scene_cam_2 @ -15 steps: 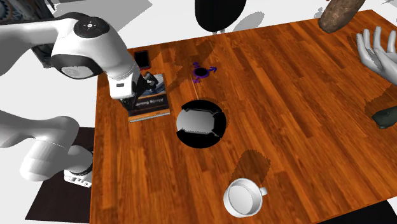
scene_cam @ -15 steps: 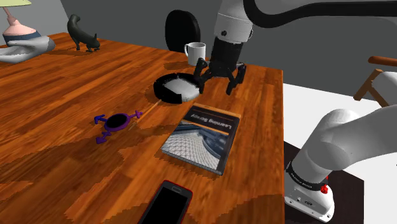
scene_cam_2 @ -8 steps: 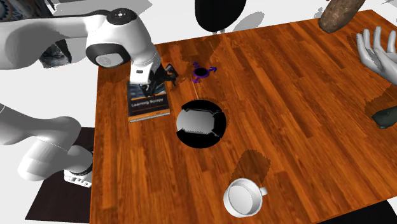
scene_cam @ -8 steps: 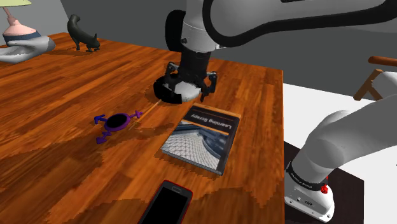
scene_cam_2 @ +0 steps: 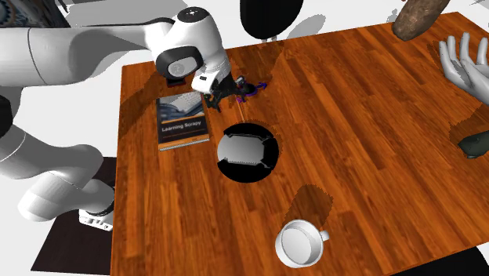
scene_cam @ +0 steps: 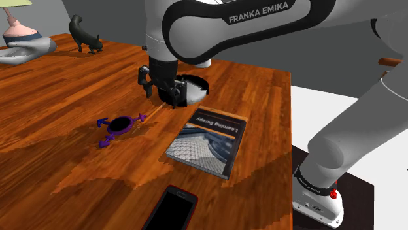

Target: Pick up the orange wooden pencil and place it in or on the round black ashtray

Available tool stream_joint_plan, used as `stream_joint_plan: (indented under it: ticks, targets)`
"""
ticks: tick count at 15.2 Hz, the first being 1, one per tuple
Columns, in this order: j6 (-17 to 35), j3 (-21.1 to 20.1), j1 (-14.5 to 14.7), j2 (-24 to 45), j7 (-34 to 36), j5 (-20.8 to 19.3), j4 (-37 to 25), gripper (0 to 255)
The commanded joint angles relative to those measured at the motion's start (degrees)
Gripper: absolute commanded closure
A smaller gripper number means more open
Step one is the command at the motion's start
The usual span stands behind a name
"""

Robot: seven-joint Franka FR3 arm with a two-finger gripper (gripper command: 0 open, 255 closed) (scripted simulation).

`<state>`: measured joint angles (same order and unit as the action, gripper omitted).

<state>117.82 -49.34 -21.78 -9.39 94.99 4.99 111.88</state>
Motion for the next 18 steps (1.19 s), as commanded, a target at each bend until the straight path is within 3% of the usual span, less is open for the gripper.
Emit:
stream_joint_plan:
  ticks: [1,9,16,17,18]
  targets:
    - [0.42,-3.18,-1.48,5.77,7.87,-6.16,-3.94,0]
    - [5.56,-3.58,-0.87,9.56,10.46,-10.01,-0.97,0]
    - [5.55,-3.57,-0.86,9.56,10.46,-10.01,-0.98,0]
    - [5.55,-3.57,-0.86,9.56,10.46,-10.01,-0.98,255]
    - [5.55,-3.57,-0.86,9.56,10.46,-10.01,-0.98,255]
